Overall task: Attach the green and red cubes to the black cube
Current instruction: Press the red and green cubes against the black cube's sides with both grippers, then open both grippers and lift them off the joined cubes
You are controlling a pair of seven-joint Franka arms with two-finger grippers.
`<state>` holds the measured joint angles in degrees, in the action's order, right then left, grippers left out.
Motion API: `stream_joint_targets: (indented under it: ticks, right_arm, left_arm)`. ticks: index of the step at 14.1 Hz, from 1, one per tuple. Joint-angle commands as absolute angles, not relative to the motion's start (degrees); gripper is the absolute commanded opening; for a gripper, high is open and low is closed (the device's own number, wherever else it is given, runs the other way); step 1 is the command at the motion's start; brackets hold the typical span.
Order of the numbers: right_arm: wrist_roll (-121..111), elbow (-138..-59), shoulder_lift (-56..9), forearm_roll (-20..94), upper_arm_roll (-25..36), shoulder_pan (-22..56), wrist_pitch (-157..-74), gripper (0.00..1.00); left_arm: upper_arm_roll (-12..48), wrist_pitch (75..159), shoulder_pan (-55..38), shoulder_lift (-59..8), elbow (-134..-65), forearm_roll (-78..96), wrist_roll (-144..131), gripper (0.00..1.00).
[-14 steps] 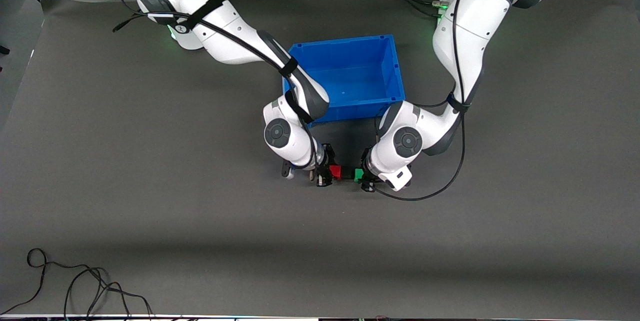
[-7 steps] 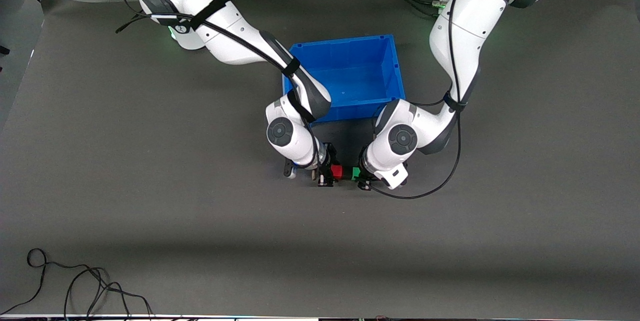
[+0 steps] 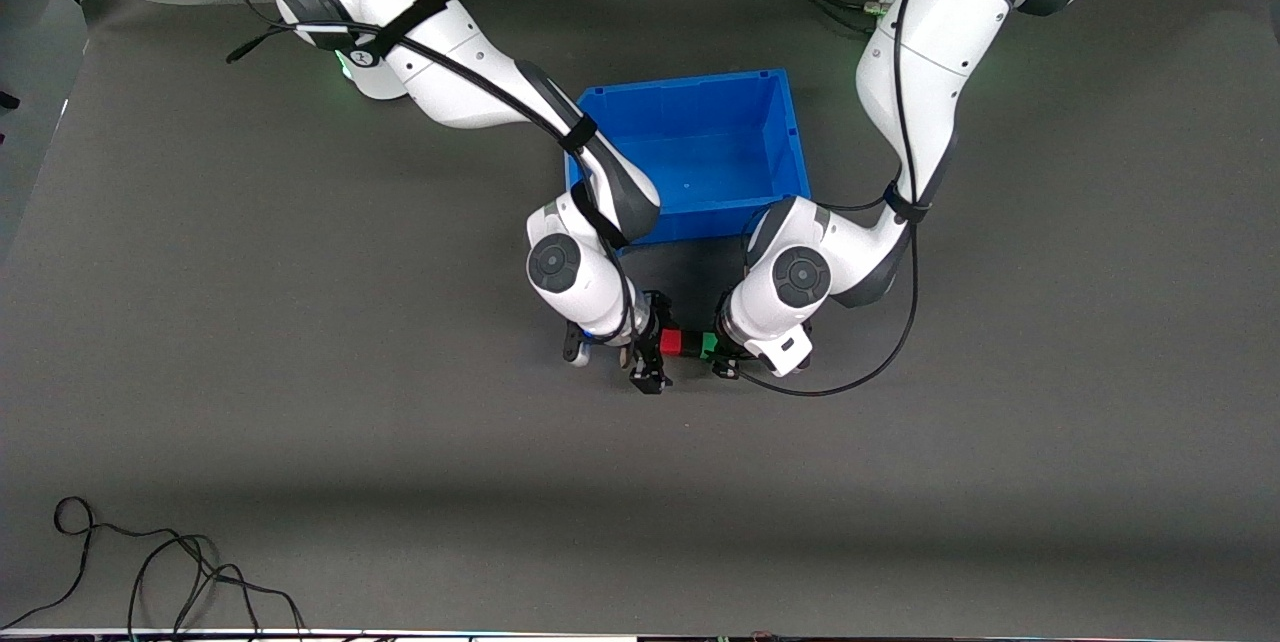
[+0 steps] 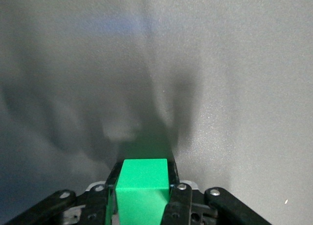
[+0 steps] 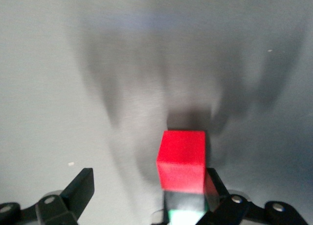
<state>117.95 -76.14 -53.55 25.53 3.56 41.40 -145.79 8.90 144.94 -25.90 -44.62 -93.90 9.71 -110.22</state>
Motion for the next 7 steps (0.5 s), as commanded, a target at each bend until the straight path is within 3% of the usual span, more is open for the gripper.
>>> stream_joint_targets:
  ticks: [1, 3, 7]
  right_arm:
    - [118.3, -75.1, -50.1, 22.1, 6.4, 41.6, -137.9, 1.00]
    - [117.8, -73.3, -48.3, 19.7, 7.6, 41.0, -130.6, 1.00]
    - [111.6, -72.3, -43.4, 19.4, 7.6, 37.7, -120.8, 1.00]
  left_arm:
    - [8.0, 144.8, -27.0, -45.6, -93.2, 9.1, -111.1, 1.00]
    - [8.0, 143.8, -26.1, -45.2, -93.3, 7.7, -110.5, 1.00]
    - [8.2, 131.7, -21.6, -38.9, -92.7, 5.7, -105.8, 1.00]
